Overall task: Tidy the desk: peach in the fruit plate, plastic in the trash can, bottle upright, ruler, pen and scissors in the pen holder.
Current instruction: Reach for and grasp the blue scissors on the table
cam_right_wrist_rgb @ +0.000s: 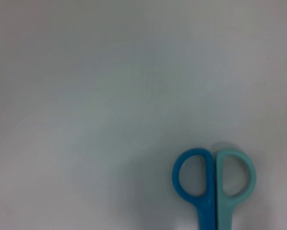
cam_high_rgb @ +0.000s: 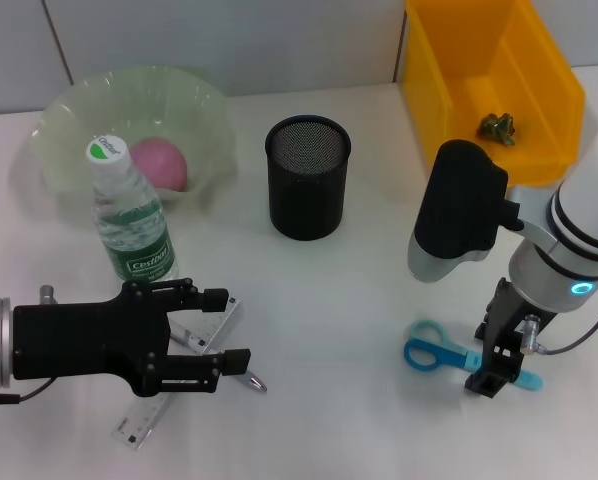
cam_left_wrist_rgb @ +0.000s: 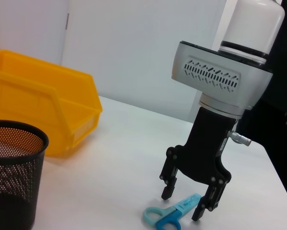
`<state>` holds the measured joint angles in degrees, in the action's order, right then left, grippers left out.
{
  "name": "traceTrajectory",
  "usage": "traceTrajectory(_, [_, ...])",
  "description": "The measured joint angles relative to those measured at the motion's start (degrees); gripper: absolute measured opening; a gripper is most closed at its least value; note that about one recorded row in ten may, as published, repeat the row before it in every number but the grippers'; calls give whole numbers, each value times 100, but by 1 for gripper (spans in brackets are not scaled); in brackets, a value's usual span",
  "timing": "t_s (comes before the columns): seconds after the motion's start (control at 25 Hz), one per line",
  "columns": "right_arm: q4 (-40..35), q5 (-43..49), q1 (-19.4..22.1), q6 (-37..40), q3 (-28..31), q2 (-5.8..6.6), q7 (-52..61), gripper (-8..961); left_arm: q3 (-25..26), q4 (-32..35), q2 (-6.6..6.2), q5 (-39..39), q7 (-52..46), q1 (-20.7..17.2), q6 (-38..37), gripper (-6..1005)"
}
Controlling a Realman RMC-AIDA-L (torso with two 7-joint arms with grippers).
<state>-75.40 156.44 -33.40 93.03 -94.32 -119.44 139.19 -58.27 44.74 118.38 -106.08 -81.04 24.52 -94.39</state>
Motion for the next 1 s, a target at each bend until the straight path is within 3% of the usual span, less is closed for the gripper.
traceTrajectory(0.36, [51, 0, 0, -5, 2, -1, 3, 560, 0, 0, -8, -1, 0, 0, 0, 795])
traceTrajectory(0.56, [52, 0, 0, -5, -3, -9, 3, 435, 0, 0, -9, 1, 0, 0, 15, 795])
traceTrajectory(1.0, [52, 0, 0, -4, -7, -9, 3, 434, 0, 0, -9, 0, 0, 9, 47, 795])
